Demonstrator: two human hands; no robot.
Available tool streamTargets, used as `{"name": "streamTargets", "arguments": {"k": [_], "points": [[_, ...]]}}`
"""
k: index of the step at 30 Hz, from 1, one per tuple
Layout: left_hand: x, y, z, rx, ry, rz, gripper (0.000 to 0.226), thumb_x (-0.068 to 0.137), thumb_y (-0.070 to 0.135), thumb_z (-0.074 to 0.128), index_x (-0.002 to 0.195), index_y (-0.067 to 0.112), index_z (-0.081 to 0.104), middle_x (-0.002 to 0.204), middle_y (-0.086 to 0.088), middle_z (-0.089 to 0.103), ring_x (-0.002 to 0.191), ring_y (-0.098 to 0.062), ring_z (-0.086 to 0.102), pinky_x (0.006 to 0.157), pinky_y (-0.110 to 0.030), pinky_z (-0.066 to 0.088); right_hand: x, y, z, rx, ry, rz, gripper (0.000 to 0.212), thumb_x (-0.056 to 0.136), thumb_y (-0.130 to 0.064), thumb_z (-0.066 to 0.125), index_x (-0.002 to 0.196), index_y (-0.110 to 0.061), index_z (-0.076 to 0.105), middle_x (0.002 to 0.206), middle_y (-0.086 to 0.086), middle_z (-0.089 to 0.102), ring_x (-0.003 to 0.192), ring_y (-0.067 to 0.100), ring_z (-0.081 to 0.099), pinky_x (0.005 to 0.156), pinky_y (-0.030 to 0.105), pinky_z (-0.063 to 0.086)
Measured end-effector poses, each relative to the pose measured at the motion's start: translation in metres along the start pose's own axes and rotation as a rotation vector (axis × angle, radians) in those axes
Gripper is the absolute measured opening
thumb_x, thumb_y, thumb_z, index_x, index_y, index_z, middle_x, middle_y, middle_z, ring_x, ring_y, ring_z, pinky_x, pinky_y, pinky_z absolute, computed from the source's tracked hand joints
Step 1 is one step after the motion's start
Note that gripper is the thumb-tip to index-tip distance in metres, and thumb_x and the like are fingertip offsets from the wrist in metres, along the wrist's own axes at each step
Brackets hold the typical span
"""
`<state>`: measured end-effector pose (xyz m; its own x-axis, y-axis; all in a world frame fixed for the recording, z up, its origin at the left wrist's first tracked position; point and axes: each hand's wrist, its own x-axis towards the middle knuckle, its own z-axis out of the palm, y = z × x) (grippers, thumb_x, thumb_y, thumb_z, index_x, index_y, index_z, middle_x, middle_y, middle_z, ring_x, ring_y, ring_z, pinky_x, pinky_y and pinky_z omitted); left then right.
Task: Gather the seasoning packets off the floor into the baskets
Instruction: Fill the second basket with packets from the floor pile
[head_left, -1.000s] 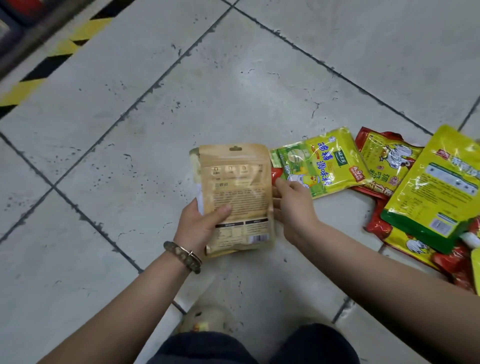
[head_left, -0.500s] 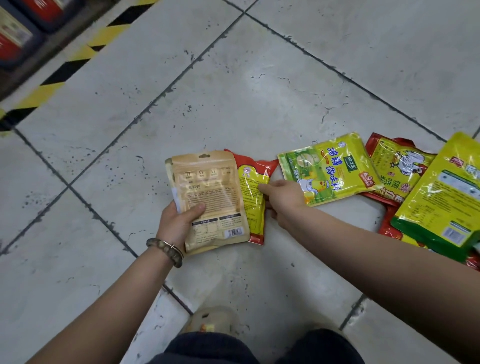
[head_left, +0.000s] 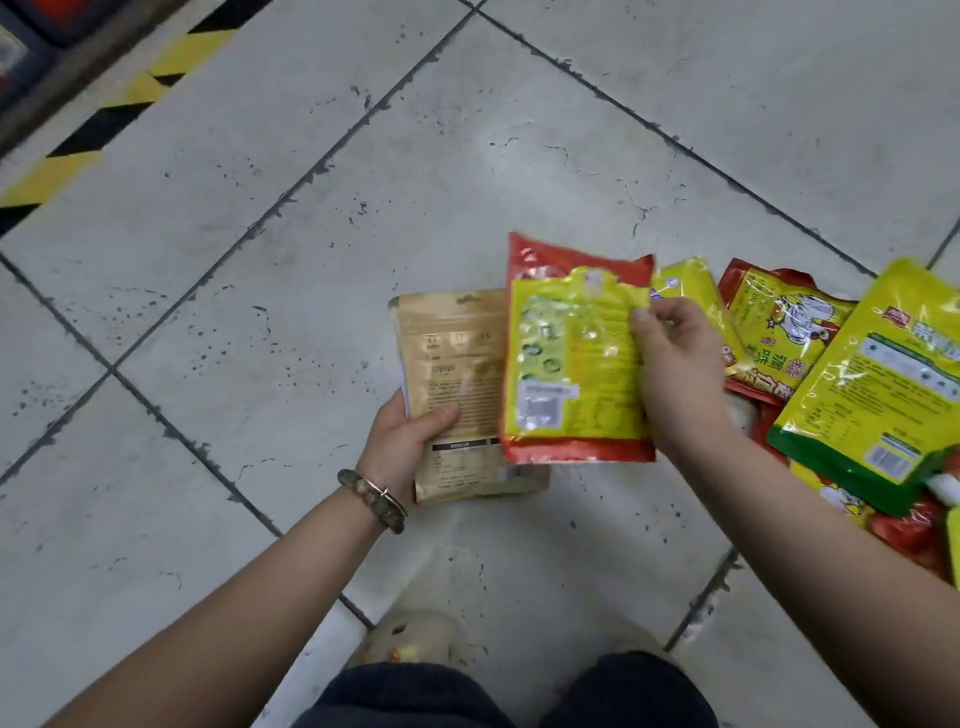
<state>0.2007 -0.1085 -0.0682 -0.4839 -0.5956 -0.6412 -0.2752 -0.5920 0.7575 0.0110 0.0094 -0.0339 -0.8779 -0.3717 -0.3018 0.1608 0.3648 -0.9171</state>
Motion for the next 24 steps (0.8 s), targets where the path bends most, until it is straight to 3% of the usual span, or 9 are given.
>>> {"name": "streamTargets", "arguments": {"k": [3, 7, 10, 12, 15, 17, 19, 22, 24], "points": [[-0.003, 0.001, 0.024, -0.155, -0.07, -0.066, 0.026, 0.082, 0.015, 0.058, 0.108, 0.012, 0.062, 0.096, -0.007, 0.073, 0.086, -0.024, 0.07, 0.08, -0.043, 0.056, -0.014, 0.007, 0.016, -0.06, -0.101, -0.018, 0.028, 0.093, -0.007, 0.055, 0.072, -0.023, 0.044, 0.065, -0.004, 0.046, 0.058, 0.001, 0.042, 0.055, 0.015, 0.034], [0.002, 0.006, 0.035, -0.261, -0.153, -0.253, 0.064, 0.076, 0.055, 0.054, 0.123, 0.012, 0.058, 0.116, -0.018, 0.065, 0.104, -0.034, 0.064, 0.09, -0.055, 0.049, -0.022, 0.015, 0.02, -0.091, -0.078, -0.041, 0.028, 0.092, -0.009, 0.057, 0.071, -0.024, 0.043, 0.064, -0.005, 0.044, 0.056, 0.001, 0.04, 0.055, 0.017, 0.033], [0.004, 0.002, 0.041, -0.074, -0.124, -0.149, 0.037, 0.072, 0.029, 0.067, 0.105, 0.014, 0.063, 0.099, -0.011, 0.071, 0.084, -0.025, 0.07, 0.075, -0.042, 0.058, -0.025, 0.013, 0.021, -0.136, -0.154, -0.077, 0.03, 0.092, -0.009, 0.057, 0.069, -0.022, 0.041, 0.062, -0.006, 0.044, 0.053, -0.001, 0.042, 0.053, 0.014, 0.033], [0.006, -0.003, 0.042, 0.012, -0.081, -0.117, 0.038, 0.068, 0.016, 0.078, 0.103, 0.014, 0.064, 0.097, -0.009, 0.072, 0.087, -0.027, 0.07, 0.079, -0.043, 0.056, -0.013, 0.006, 0.015, -0.22, -0.234, -0.124, 0.026, 0.093, -0.017, 0.056, 0.069, -0.018, 0.045, 0.064, -0.001, 0.05, 0.059, 0.002, 0.049, 0.059, 0.023, 0.041], [0.009, -0.006, 0.039, 0.07, -0.052, -0.097, 0.051, 0.061, 0.026, 0.083, 0.107, 0.017, 0.063, 0.103, -0.007, 0.072, 0.095, -0.029, 0.068, 0.089, -0.05, 0.052, 0.039, 0.0, -0.006, -0.606, -0.303, -0.269, 0.013, 0.092, -0.024, 0.057, 0.098, -0.013, 0.061, 0.098, 0.006, 0.064, 0.094, 0.024, 0.059, 0.08, 0.037, 0.044], [0.012, -0.008, 0.037, 0.091, -0.039, -0.1, 0.053, 0.059, 0.029, 0.079, 0.109, 0.018, 0.063, 0.103, -0.005, 0.072, 0.095, -0.027, 0.068, 0.09, -0.051, 0.051, 0.076, 0.002, -0.019, -1.0, -0.439, -0.332, 0.045, 0.086, -0.028, 0.064, 0.127, -0.013, 0.053, 0.129, 0.009, 0.053, 0.12, 0.027, 0.048, 0.095, 0.035, 0.039], [0.013, -0.008, 0.039, 0.093, -0.041, -0.093, 0.054, 0.058, 0.03, 0.076, 0.109, 0.018, 0.062, 0.102, -0.004, 0.072, 0.094, -0.026, 0.069, 0.088, -0.05, 0.052, 0.098, 0.006, -0.022, -1.26, -0.539, -0.37, 0.069, 0.078, -0.039, 0.07, 0.138, -0.017, 0.043, 0.14, 0.01, 0.043, 0.129, 0.029, 0.039, 0.105, 0.039, 0.032], [0.017, -0.007, 0.044, 0.119, -0.041, -0.084, 0.054, 0.058, 0.022, 0.084, 0.107, 0.018, 0.062, 0.098, -0.002, 0.073, 0.091, -0.025, 0.07, 0.082, -0.044, 0.055, 0.108, 0.007, -0.019, -1.38, -0.525, -0.382, 0.076, 0.07, -0.054, 0.072, 0.133, -0.02, 0.047, 0.132, 0.009, 0.047, 0.125, 0.029, 0.042, 0.108, 0.043, 0.023], [0.019, -0.003, 0.049, 0.113, -0.049, -0.062, 0.048, 0.059, 0.023, 0.077, 0.104, 0.019, 0.062, 0.093, 0.001, 0.074, 0.088, -0.022, 0.071, 0.075, -0.037, 0.057, 0.11, 0.005, -0.019, -1.4, -0.523, -0.34, 0.067, 0.07, -0.056, 0.071, 0.123, -0.019, 0.054, 0.12, 0.009, 0.053, 0.116, 0.029, 0.049, 0.1, 0.04, 0.03]]}}
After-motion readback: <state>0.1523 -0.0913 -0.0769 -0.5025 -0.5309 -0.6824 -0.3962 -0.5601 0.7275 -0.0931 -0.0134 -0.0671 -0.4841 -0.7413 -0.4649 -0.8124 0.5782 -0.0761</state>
